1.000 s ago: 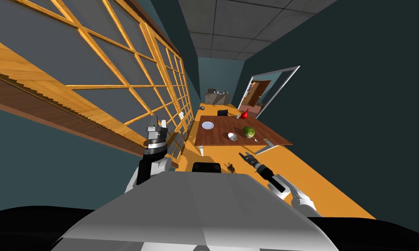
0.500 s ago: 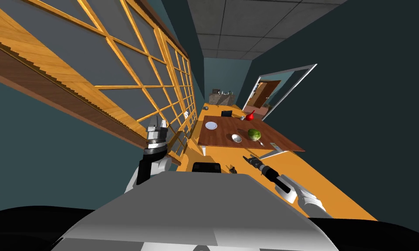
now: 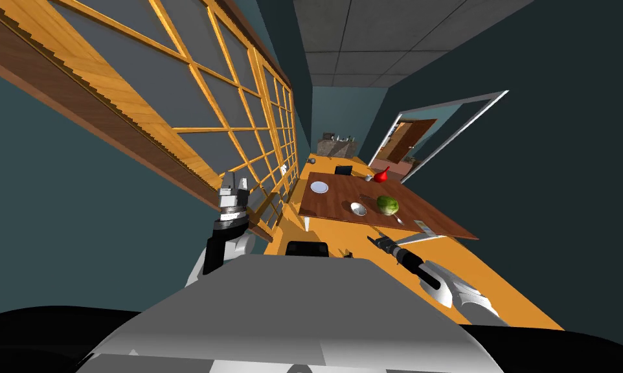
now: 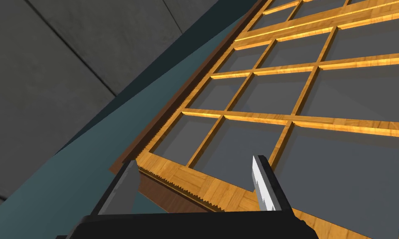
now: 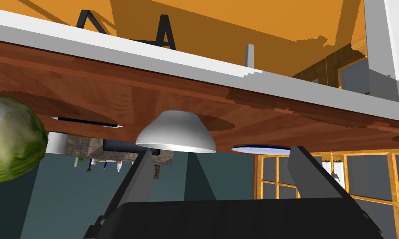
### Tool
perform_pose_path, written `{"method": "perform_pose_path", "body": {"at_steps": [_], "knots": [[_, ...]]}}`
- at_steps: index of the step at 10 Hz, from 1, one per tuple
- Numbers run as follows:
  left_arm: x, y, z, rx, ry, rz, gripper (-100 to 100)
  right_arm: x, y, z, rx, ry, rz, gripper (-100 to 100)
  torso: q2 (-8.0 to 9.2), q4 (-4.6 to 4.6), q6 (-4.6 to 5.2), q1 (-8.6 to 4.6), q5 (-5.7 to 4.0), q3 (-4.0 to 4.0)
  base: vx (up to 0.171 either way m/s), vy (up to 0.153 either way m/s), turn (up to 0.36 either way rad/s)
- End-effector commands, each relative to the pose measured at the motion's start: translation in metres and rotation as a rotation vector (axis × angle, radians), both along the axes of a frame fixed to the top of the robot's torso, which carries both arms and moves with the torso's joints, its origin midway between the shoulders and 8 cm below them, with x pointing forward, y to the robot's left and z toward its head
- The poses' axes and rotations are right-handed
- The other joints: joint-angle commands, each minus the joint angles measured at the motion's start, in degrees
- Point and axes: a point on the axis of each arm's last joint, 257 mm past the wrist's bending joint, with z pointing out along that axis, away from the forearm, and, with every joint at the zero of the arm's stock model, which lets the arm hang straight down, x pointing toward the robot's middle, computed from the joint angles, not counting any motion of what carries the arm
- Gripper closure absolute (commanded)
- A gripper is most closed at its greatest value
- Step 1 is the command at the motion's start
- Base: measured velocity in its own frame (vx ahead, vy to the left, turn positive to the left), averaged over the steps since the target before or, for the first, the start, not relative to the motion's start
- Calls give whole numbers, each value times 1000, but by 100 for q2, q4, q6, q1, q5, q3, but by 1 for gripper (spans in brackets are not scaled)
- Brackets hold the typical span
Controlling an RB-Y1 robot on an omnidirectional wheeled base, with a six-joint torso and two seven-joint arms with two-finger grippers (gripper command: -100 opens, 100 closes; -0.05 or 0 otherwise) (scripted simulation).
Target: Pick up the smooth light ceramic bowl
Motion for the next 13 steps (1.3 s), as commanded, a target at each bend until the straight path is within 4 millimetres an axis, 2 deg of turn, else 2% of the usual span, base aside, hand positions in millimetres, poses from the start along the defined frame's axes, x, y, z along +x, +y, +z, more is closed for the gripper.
{"method": "perform_pose_path", "body": {"at_steps": [1,2,3,7,8,10,13], "knots": [[0,0,0,0,0,0,0,-6,-13,-4,-19,17,-11,-100,0,0,0,0,0,0,2,7,-31],[0,0,0,0,0,0,0,-12,-34,-6,-94,52,7,-100,2,0,2,-5,-2,1,1,27,256],[0,0,0,0,0,0,0,-15,-38,-7,-98,58,-1,-100,1,1,-7,-1,0,1,5,20,159],[0,0,0,0,0,0,0,-49,-123,-7,-361,206,37,-100,-7,-1,-3,9,2,-4,15,44,361],[0,0,0,0,0,0,0,-50,-123,-7,-361,206,36,-100,-9,-1,-9,7,0,-5,17,23,158],[0,0,0,0,0,0,0,-65,-152,-6,-455,269,54,-100,-4,0,-5,4,1,-2,12,32,325],[0,0,0,0,0,0,0,-84,-176,-9,-547,346,83,-100,-10,-1,-6,4,0,-6,26,27,354]]}}
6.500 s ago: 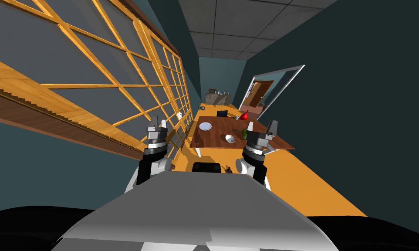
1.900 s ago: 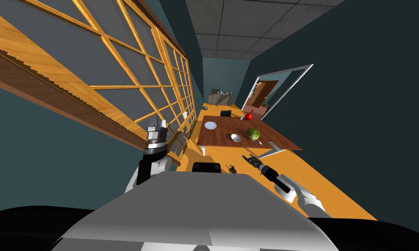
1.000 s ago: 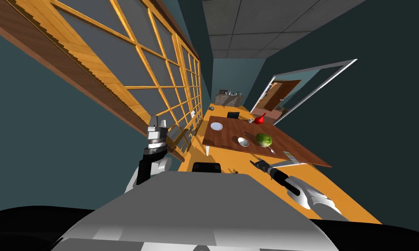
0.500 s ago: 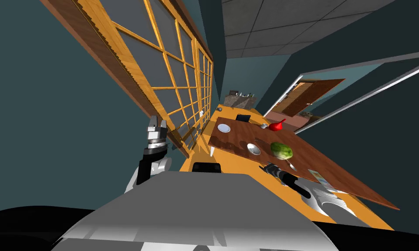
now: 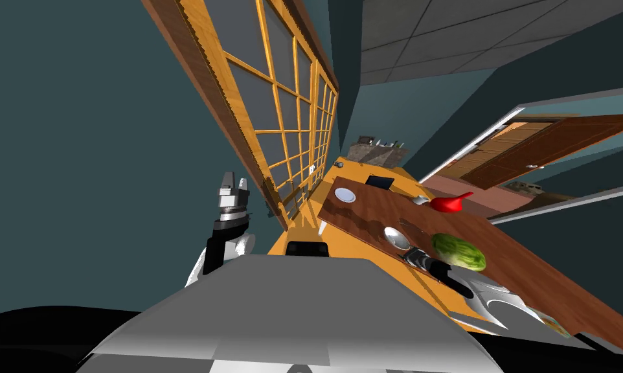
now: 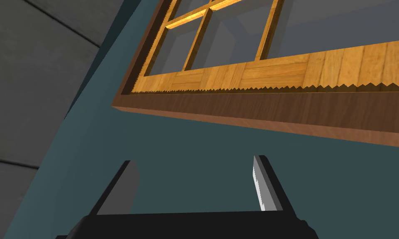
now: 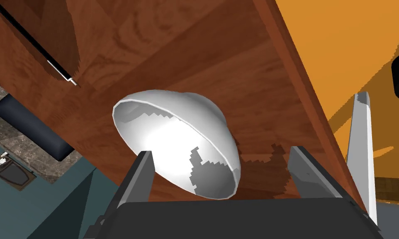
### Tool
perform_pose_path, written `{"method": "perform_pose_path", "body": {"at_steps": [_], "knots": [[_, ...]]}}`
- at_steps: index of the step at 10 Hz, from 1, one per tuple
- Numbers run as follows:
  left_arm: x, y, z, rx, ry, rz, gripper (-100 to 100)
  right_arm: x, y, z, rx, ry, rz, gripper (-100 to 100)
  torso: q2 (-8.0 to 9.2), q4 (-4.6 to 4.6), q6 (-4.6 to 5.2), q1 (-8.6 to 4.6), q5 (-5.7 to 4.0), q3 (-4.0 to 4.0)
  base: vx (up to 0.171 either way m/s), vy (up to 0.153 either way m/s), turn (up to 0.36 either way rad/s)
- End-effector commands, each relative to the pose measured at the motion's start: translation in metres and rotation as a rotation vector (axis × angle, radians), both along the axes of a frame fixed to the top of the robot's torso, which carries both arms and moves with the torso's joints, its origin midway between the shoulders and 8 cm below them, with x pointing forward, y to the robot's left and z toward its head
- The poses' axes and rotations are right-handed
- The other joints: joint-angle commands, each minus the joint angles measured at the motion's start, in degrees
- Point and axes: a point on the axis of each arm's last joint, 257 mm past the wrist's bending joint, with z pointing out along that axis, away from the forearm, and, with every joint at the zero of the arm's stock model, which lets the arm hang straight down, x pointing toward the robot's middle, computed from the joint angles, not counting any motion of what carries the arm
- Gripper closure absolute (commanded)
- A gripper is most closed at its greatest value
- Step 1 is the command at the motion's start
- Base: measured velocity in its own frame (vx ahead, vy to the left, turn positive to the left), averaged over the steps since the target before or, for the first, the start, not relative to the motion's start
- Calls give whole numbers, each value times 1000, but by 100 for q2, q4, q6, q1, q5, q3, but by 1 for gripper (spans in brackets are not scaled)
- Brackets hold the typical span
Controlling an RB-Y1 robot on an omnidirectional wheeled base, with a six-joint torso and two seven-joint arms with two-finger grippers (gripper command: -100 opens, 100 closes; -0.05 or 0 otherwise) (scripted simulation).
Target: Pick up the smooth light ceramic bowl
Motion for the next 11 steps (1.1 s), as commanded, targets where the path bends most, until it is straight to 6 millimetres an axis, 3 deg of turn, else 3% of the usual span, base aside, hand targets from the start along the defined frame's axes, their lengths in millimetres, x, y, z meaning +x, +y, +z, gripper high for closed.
{"method": "perform_pose_path", "body": {"at_steps": [1,3,4,5,6,7,11], "knots": [[0,0,0,0,0,0,0,-14,-8,-6,-46,59,20,-100,0,0,0,0,0,0,27,30,356],[0,0,0,0,0,0,0,-14,-8,-6,-46,59,20,-100,3,0,5,-1,0,2,16,13,79],[0,0,0,0,0,0,0,-24,-4,-17,-48,88,30,-100,10,2,9,-4,-1,5,9,14,190],[0,0,0,0,0,0,0,-19,-7,-12,-46,73,24,-100,10,2,2,-3,-2,6,6,4,56],[0,0,0,0,0,0,0,-19,-7,-12,-46,76,27,0,13,3,9,-6,-1,7,2,0,-10],[0,0,0,0,0,0,0,-20,-2,-15,-47,78,60,-100,16,3,8,-7,-1,9,76,-29,-197],[0,0,0,0,1,0,0,-22,7,-19,-48,81,126,-100,-57,-13,13,-13,-3,-32,167,-8,-207]]}}
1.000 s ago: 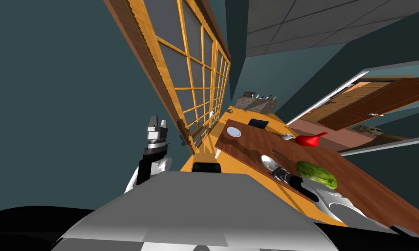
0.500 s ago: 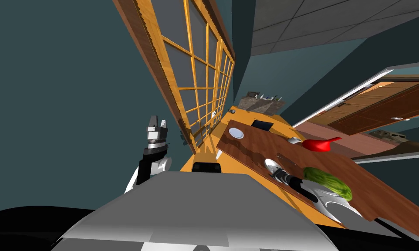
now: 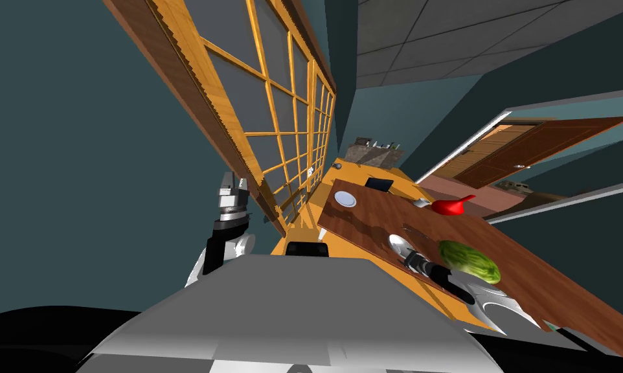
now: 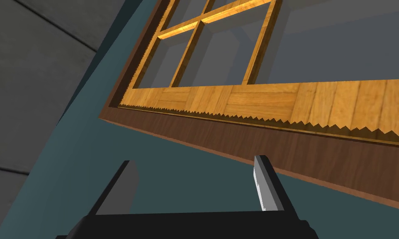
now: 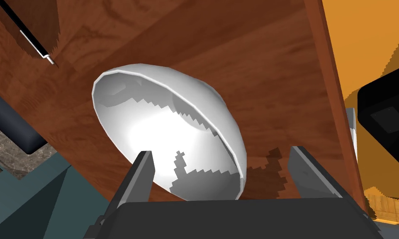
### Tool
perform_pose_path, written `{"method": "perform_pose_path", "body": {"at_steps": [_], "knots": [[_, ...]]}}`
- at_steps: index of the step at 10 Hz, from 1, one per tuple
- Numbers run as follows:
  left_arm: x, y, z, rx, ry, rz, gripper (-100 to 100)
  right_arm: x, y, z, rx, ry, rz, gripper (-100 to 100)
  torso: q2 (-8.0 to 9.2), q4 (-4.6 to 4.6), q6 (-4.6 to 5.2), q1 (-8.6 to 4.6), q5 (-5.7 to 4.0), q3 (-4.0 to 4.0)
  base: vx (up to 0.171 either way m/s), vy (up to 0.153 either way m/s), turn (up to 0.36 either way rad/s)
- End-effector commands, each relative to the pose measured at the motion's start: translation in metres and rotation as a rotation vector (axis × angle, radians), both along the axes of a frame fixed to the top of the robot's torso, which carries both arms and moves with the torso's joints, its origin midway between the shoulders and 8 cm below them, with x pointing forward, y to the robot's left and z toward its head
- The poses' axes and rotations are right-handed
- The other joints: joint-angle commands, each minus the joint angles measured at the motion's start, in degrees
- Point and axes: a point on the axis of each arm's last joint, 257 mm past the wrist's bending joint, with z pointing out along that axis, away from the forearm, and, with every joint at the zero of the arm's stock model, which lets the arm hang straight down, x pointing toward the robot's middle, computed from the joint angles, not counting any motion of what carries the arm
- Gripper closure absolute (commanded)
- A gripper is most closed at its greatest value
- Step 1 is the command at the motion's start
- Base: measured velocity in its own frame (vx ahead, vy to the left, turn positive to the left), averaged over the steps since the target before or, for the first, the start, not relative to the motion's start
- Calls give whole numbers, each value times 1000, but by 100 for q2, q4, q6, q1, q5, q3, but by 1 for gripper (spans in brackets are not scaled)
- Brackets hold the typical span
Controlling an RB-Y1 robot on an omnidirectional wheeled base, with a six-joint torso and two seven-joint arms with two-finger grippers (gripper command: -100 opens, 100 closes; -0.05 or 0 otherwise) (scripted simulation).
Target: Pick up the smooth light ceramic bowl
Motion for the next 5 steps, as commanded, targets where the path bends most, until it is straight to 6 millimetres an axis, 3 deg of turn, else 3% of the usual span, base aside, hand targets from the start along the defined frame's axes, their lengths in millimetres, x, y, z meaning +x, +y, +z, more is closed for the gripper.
{"method": "perform_pose_path", "body": {"at_steps": [1,2,5], "knots": [[0,0,0,0,0,0,0,-1,6,-2,0,0,38,-100,0,0,0,0,0,0,154,-18,-156],[0,0,0,0,0,0,0,-1,6,-2,-4,3,46,-100,4,1,6,-7,-1,3,109,-17,-124],[0,0,0,0,0,0,0,-4,15,-7,-1,2,107,-100,52,12,5,13,4,30,36,60,-174]]}}
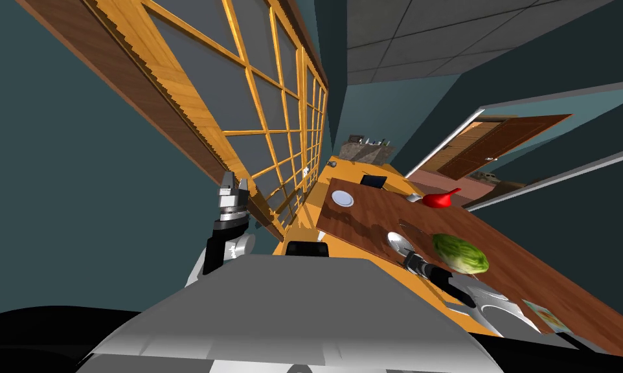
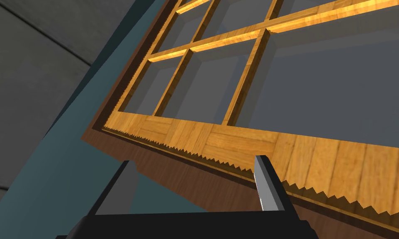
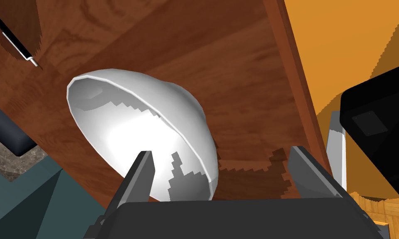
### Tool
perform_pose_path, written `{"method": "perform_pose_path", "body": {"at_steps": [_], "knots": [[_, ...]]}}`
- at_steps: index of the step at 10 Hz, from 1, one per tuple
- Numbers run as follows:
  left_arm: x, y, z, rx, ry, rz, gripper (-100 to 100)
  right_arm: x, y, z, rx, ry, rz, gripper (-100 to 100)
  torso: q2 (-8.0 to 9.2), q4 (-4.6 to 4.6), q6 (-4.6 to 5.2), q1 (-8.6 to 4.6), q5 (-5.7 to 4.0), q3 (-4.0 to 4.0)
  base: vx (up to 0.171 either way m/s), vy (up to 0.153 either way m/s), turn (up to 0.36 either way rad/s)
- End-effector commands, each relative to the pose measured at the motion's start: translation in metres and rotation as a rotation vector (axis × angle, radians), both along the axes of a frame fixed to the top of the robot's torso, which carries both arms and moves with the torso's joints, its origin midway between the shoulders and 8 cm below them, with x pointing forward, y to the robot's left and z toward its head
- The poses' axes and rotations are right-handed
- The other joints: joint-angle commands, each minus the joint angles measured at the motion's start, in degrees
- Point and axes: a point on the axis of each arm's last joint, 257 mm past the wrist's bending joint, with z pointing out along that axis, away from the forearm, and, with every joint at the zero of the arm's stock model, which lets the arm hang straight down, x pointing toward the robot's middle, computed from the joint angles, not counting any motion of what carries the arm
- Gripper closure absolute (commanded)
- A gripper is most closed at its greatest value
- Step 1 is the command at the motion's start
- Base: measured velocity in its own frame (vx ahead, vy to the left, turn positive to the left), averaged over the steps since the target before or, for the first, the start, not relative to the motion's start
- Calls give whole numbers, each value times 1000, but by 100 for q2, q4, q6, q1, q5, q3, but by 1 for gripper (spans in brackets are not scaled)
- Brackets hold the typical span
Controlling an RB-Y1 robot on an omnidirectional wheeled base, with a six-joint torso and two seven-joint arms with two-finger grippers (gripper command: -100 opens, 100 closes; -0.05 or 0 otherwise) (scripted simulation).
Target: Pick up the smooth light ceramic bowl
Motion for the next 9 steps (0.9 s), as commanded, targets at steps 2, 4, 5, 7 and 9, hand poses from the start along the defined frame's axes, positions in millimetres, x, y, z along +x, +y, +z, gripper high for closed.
{"method": "perform_pose_path", "body": {"at_steps": [2,4,5,7,9], "knots": [[0,0,0,0,0,0,0,-1,3,-1,-2,2,23,-100,2,1,-4,-5,1,1,19,31,-90],[0,0,0,0,0,0,0,-1,3,-1,-2,2,23,-100,13,3,-8,-31,-5,8,-7,-13,37],[0,0,0,0,0,0,0,-1,3,-1,-2,2,23,-100,14,4,-7,-31,-5,8,0,0,0],[0,0,0,0,0,0,0,-1,3,-1,-2,2,23,-100,12,3,-6,-26,-4,7,-1,-2,5],[0,0,0,0,0,0,0,-1,3,-1,-2,2,23,-100,14,3,-6,-30,-5,8,-2,-3,8]]}}
